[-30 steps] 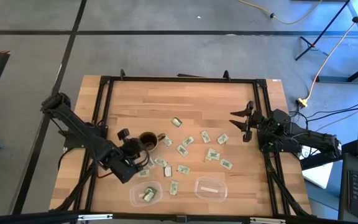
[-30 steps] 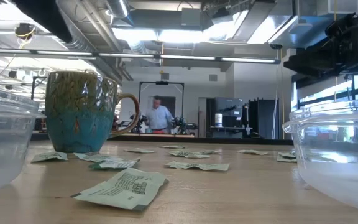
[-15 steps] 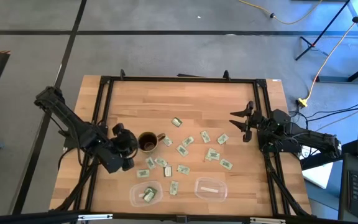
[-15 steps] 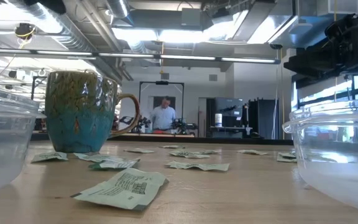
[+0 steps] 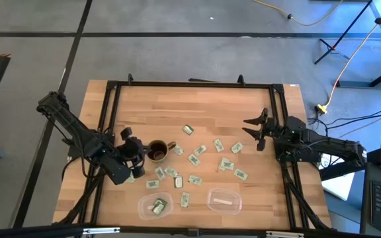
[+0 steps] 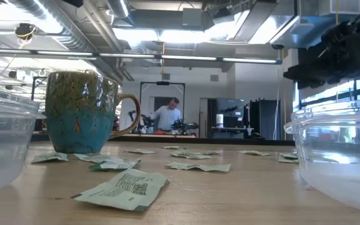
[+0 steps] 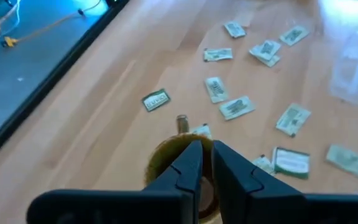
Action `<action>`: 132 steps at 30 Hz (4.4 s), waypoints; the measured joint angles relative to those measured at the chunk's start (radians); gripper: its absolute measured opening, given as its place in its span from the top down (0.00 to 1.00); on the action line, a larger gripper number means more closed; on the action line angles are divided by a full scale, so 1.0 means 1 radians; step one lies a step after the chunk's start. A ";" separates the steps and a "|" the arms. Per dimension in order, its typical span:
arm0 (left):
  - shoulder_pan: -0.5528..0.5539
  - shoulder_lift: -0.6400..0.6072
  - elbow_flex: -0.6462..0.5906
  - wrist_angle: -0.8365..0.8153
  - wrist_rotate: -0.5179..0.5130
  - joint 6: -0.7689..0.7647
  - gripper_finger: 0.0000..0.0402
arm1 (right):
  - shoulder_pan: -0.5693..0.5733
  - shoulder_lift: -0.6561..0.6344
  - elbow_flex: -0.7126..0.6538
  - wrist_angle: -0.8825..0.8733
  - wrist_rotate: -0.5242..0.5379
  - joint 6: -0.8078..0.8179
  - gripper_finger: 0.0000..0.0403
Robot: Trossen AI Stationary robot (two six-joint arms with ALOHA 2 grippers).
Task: Pick and place items into bin
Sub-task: Put the white stevia packet into the right transparent bin
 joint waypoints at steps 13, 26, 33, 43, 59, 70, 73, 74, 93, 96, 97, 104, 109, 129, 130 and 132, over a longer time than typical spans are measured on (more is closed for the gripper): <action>-0.007 -0.037 0.000 0.345 0.058 0.168 0.99 | -0.002 0.096 0.000 0.021 0.007 -0.179 0.58; 0.001 -0.039 0.000 0.359 0.022 0.126 0.99 | -0.010 0.096 0.000 0.230 0.006 -0.173 0.58; -0.002 -0.072 0.000 0.330 0.057 0.167 0.99 | -0.010 0.106 0.000 0.186 0.006 -0.119 0.58; 0.018 -0.210 0.000 0.313 0.138 0.426 0.99 | -0.010 0.167 0.096 0.093 0.111 -0.039 0.58; 0.322 -0.382 -0.269 0.703 0.422 0.621 0.99 | -0.009 0.420 0.130 0.102 0.115 0.067 0.58; 0.436 -0.654 -0.499 0.866 0.482 0.840 0.99 | 0.094 0.485 0.237 -0.045 0.027 0.065 0.58; 0.455 -0.717 -0.597 0.954 0.481 0.863 0.99 | 0.133 0.529 0.316 -0.126 0.075 0.055 0.58; 0.463 -0.734 -0.625 0.983 0.485 0.871 0.99 | 0.144 0.544 0.349 -0.161 0.087 0.062 0.58; 0.481 -0.827 -0.876 1.110 0.476 0.902 1.00 | 0.378 1.045 0.696 -0.834 0.041 0.666 0.58; 0.481 -0.827 -0.883 1.111 0.467 0.901 0.99 | 0.427 1.113 0.688 -0.837 0.039 0.751 0.58; 0.481 -0.827 -0.883 1.111 0.464 0.901 0.99 | 0.443 1.135 0.688 -0.833 0.039 0.777 0.58; 0.481 -0.827 -0.883 1.110 0.450 0.901 0.99 | 0.564 1.231 0.688 -0.762 0.026 0.962 0.58; 0.481 -0.827 -0.883 1.109 0.454 0.901 0.99 | 0.655 1.277 0.688 -0.734 0.021 1.113 0.58; 0.481 -0.826 -0.883 1.088 0.451 0.988 0.98 | 0.794 1.523 0.797 -0.697 0.052 1.238 0.74; 0.481 -0.827 -0.883 1.084 0.451 0.988 0.98 | 0.794 1.536 0.807 -0.700 0.052 1.236 0.74; 0.481 -0.827 -0.883 1.078 0.451 0.988 0.98 | 0.794 1.565 0.829 -0.715 0.051 1.227 0.76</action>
